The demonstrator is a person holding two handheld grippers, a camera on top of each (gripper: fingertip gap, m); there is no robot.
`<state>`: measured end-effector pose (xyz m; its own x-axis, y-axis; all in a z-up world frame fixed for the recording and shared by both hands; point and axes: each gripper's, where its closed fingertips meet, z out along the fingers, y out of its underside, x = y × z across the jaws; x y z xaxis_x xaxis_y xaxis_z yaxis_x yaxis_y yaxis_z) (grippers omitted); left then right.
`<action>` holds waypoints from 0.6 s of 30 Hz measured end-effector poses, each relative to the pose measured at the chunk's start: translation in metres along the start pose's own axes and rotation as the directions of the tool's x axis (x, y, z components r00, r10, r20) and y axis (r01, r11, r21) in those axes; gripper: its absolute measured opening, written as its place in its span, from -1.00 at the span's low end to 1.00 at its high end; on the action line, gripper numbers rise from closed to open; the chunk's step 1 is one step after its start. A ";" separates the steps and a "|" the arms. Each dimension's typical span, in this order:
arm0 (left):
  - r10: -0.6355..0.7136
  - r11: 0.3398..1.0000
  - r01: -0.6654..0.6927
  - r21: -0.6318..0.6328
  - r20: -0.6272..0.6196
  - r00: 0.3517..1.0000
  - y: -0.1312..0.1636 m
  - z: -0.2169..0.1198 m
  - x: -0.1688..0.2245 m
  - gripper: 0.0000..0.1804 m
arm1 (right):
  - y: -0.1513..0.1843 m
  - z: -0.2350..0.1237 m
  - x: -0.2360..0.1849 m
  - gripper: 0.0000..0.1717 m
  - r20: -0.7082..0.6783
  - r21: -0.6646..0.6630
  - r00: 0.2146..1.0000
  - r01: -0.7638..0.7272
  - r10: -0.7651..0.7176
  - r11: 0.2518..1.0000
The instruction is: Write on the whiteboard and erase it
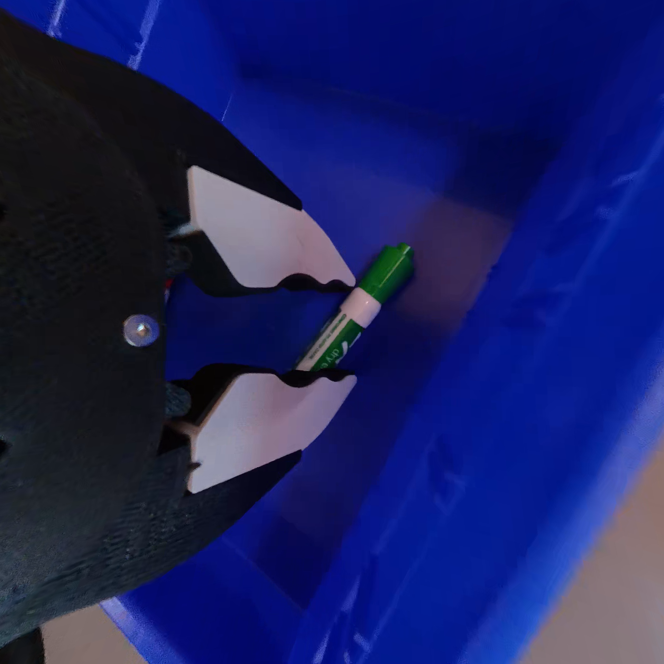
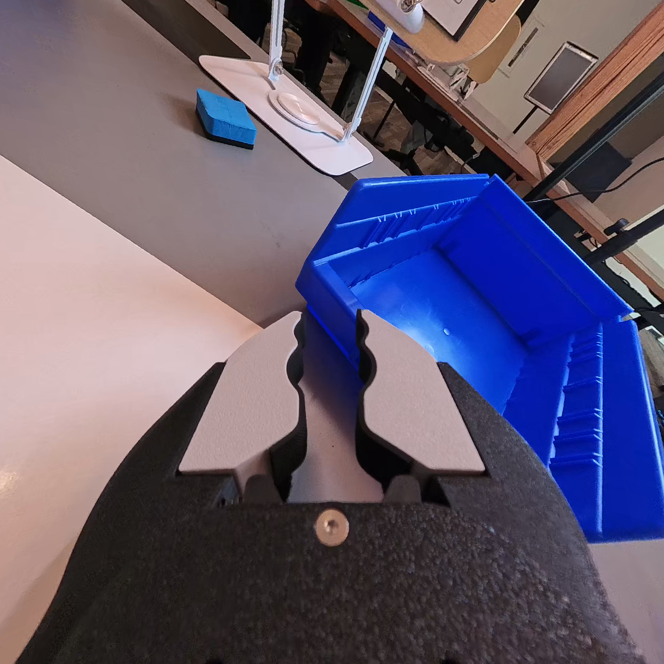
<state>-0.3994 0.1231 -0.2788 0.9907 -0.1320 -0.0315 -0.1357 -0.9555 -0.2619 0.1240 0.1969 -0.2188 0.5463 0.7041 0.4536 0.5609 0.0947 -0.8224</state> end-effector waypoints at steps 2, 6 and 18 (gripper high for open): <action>-0.007 1.000 0.008 0.015 -0.018 1.000 0.000 0.000 0.002 -0.64 | 0.000 -0.001 0.000 -0.69 -0.003 0.000 1.000 0.004 -0.004 1.000; 0.099 0.995 -0.099 -0.007 0.028 0.995 0.008 -0.004 -0.002 -0.77 | -0.003 -0.004 0.002 -0.70 -0.015 0.014 1.000 0.008 -0.008 1.000; 0.454 0.399 0.121 0.909 -0.310 0.835 -0.043 -0.236 0.180 -0.76 | -0.118 -0.031 -0.051 -0.63 0.143 0.364 0.988 -0.004 -0.052 0.931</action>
<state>-0.2167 0.0781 -0.0459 0.7647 -0.6258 0.1537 0.0694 -0.1571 -0.9851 0.0488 0.1282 -0.1344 0.4216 0.7917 0.4421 0.2941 0.3419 -0.8925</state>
